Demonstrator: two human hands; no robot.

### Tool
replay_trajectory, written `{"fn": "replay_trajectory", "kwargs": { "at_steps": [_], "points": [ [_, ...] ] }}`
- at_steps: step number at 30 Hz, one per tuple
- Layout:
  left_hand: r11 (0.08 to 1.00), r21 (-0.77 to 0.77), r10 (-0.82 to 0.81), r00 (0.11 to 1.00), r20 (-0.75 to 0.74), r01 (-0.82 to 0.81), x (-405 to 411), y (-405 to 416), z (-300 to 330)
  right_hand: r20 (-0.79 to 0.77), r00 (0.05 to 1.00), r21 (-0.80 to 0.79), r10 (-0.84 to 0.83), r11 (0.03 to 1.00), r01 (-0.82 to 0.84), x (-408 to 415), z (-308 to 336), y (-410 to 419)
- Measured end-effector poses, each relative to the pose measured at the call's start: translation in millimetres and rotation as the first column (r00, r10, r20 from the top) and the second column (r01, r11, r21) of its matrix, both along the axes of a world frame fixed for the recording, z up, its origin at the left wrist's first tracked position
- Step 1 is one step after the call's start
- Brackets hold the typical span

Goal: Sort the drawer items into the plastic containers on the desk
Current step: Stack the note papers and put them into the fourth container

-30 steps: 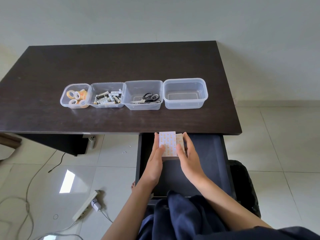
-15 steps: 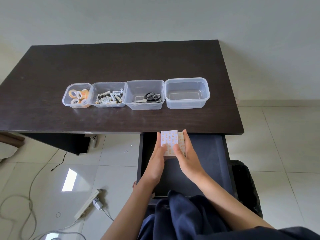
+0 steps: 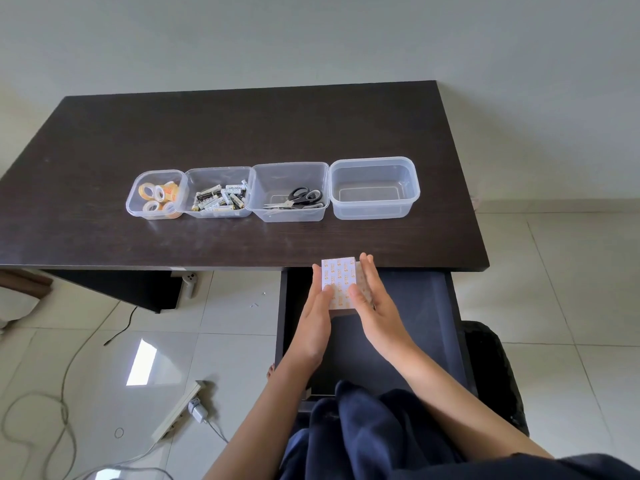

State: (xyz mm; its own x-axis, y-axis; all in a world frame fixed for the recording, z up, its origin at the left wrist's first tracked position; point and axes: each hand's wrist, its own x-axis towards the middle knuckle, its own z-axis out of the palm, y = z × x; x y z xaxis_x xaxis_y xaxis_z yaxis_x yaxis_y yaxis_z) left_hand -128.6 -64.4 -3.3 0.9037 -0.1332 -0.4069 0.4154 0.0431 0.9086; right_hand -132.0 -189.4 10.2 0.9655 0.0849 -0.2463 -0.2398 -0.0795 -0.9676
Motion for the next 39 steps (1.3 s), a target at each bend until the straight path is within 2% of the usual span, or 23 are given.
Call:
{"fn": "replay_trajectory", "kwargs": {
  "at_steps": [9,25,33,39],
  "points": [
    [1.0,-0.009,0.004,1.0,0.02,-0.004,4.7,-9.3,13.5,0.028,0.999,-0.101,0.041,0.994,-0.038,3.8,1.9,-5.3],
    [0.997,0.066,-0.045,0.999,0.03,0.043,12.5,-18.4,10.1,0.045,0.998,-0.137,0.035,0.99,-0.028,8.0,9.5,-17.3],
    [0.995,0.083,-0.05,0.998,0.033,0.047,16.0,-21.1,14.8,0.054,0.999,-0.056,-0.006,0.998,0.009,10.1,11.0,-16.0],
    [0.987,0.132,-0.098,0.991,0.086,0.087,39.5,-23.0,29.3,0.117,0.992,-0.035,-0.053,0.998,0.057,33.1,20.5,-23.0]
  ]
}}
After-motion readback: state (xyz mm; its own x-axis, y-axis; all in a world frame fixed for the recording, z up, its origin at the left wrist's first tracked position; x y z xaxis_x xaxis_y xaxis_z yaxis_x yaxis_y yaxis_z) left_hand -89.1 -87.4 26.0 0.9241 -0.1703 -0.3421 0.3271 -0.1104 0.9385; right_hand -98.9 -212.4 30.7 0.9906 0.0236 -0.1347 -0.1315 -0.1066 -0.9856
